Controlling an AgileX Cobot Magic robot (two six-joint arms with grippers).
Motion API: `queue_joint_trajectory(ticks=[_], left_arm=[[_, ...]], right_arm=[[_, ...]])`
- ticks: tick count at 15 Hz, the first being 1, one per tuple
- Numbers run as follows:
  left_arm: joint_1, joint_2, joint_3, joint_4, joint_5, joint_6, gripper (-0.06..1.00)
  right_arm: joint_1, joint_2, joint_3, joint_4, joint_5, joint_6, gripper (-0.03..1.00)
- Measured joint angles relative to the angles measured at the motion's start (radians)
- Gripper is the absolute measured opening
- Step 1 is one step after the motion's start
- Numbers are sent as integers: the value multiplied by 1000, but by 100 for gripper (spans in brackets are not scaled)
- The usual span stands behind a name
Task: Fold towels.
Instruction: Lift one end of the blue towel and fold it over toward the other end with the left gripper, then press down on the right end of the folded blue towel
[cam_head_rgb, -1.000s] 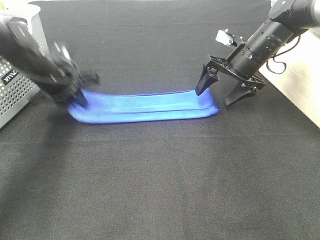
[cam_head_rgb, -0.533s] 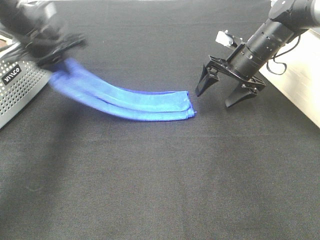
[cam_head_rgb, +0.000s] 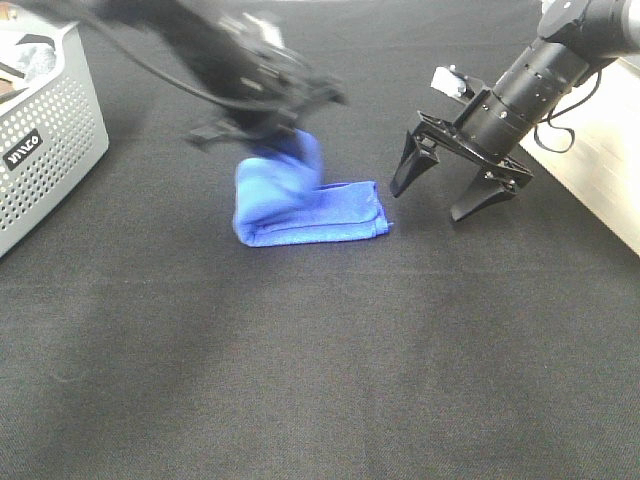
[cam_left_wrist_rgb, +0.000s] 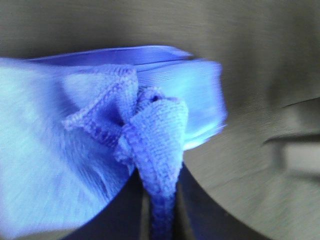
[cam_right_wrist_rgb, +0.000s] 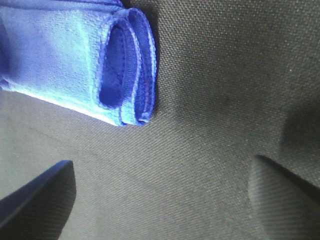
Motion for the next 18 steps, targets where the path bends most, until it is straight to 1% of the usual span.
queue_joint_trajectory(ticks=[1,2,4,5,6,7,8,9,10,11,12,13,14,15,16,17,18], left_arm=[[-6,31,-31,-17,0,-5,12],[-7,49,-47,-31,-2,-20,22],[-7,66,-53,-85,-6,-35,56],[-7,66,-53,-98,-15,-37,68],[-7,61,-53,-103,-32,-37,74],[-2,51,-62,-101,-48,-12,78],[12,42,-74,-93,-50,12,78],[33,30,-86,-75,-50,37,78],[58,11,-89,-51,-50,51,78],[90,-9,-90,-25,-50,56,78],[136,-28,-93,-18,-50,56,78],[161,-37,-94,-17,-50,56,78],[185,-38,-94,-15,-47,56,78],[200,-38,-94,-15,-35,56,78],[210,-38,-94,-15,-16,56,78],[210,-38,-94,-15,-16,56,78],[217,-38,-94,-11,-3,57,78]], right_arm=[[0,0,0,1,1,2,88],[0,0,0,2,2,11,88],[0,0,0,2,3,19,88],[0,0,0,3,3,19,88],[0,1,0,3,3,20,88],[0,-7,0,3,3,20,88],[0,-22,0,9,2,20,88],[0,-47,0,37,0,19,88],[1,-67,0,91,-1,6,88],[8,-73,0,170,3,-21,88],[39,-69,0,295,1,-83,88],[69,-63,0,364,-10,-116,87],[104,-54,0,421,-39,-142,87],[122,-47,0,448,-56,-158,87],[163,-19,0,516,-92,-200,87],[163,-19,0,516,-92,-200,87],[174,15,0,568,-107,-234,87]])
